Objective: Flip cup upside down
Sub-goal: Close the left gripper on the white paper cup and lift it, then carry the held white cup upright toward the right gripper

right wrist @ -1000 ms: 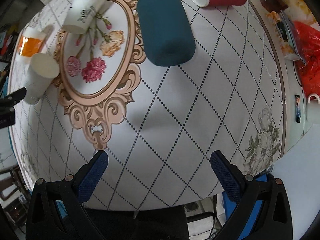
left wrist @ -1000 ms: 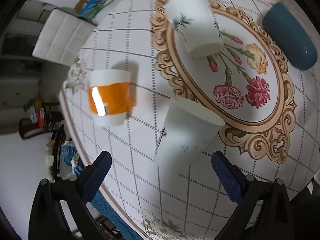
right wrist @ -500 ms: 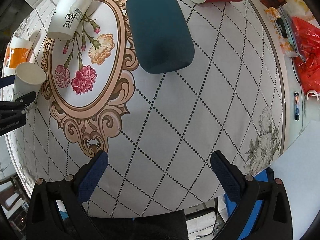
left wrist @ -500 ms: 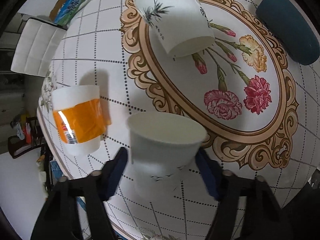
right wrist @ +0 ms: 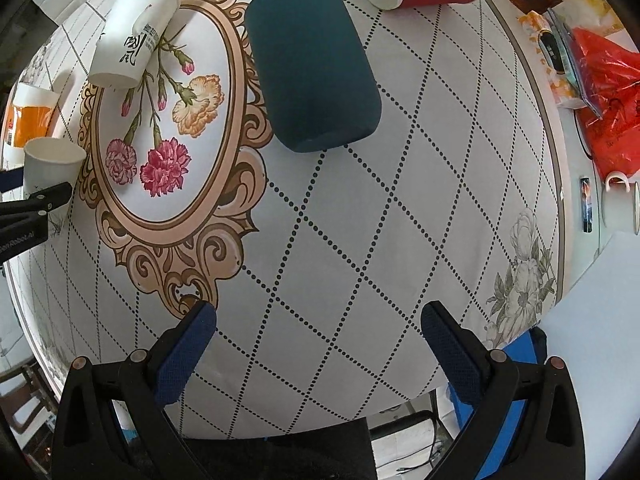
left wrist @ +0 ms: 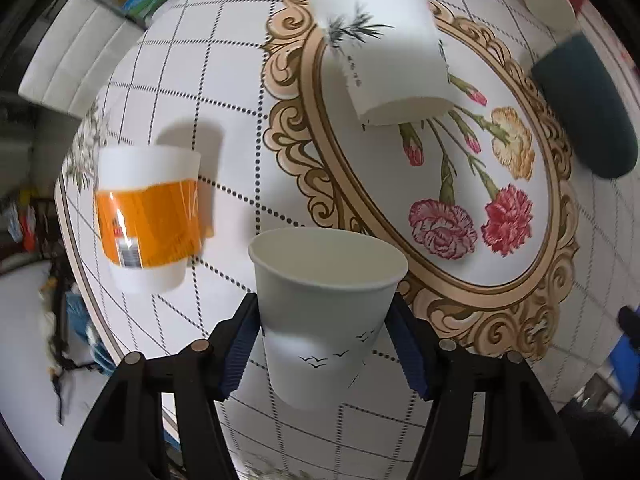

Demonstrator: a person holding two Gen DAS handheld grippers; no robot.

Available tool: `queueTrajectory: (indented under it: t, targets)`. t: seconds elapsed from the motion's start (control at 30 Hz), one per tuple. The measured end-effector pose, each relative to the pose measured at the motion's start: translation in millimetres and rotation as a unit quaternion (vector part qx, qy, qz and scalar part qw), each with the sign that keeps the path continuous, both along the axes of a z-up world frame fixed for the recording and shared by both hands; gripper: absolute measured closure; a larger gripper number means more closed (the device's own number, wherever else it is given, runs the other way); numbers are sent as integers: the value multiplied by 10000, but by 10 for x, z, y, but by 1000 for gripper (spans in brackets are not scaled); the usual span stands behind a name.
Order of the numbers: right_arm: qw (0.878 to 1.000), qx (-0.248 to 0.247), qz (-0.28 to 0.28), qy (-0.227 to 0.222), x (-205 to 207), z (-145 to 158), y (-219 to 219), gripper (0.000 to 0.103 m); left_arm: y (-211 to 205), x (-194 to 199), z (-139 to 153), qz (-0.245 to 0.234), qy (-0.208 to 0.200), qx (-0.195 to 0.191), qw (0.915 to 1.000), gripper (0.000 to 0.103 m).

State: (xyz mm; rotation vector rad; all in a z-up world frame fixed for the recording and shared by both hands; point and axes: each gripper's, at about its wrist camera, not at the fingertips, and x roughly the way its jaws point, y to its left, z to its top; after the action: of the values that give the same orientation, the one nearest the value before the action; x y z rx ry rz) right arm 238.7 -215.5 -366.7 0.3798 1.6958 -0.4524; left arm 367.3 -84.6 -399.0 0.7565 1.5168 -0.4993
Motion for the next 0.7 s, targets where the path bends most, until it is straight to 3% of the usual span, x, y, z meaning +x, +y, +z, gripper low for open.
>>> queueTrajectory:
  t: [0.3,0.5,0.7]
  targets:
    - [9999,-30,-73,-124,-93,43,-53,0,228,-23,77,1004,530,-344,9929,42]
    - [9998,4,16,-214,-211,77,-78,0,429,-134,106,1886,1010,-636,9748,42]
    - [9992,115,279,-253,-350,58,-44,0,367,-556,129,2630,1451,-991,9487,42]
